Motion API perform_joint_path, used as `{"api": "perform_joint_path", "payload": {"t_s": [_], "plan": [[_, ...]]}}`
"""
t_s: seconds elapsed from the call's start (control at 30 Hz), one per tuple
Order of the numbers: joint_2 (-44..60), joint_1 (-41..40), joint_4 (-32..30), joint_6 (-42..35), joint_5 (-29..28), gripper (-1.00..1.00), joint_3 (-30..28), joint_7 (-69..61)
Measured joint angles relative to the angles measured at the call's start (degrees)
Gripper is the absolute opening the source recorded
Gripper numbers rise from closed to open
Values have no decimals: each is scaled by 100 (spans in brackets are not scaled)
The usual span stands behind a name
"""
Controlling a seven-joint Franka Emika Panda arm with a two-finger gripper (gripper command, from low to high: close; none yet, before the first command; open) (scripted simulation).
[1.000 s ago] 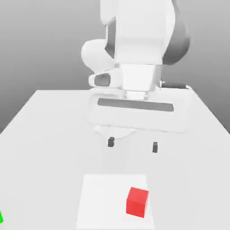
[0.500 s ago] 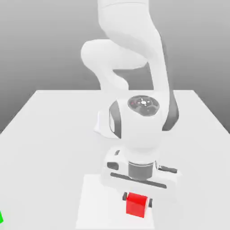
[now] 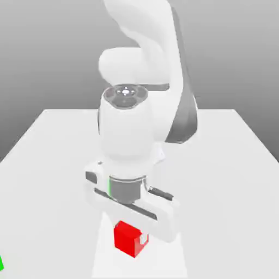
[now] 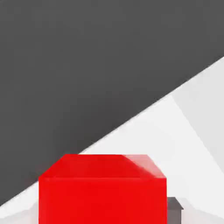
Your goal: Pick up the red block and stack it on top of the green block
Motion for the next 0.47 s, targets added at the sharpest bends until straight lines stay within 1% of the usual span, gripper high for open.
{"api": "perform_joint_path", "payload": {"t_s": [0.2, 0.3, 0.33, 0.47], "plan": [[405, -770, 883, -497, 360, -100, -793, 509], [1103, -1205, 1420, -375, 683, -100, -1041, 672], [1345, -1293, 1514, -234, 775, 100, -1041, 667], [1345, -1293, 1514, -234, 775, 100, -1041, 667]]}}
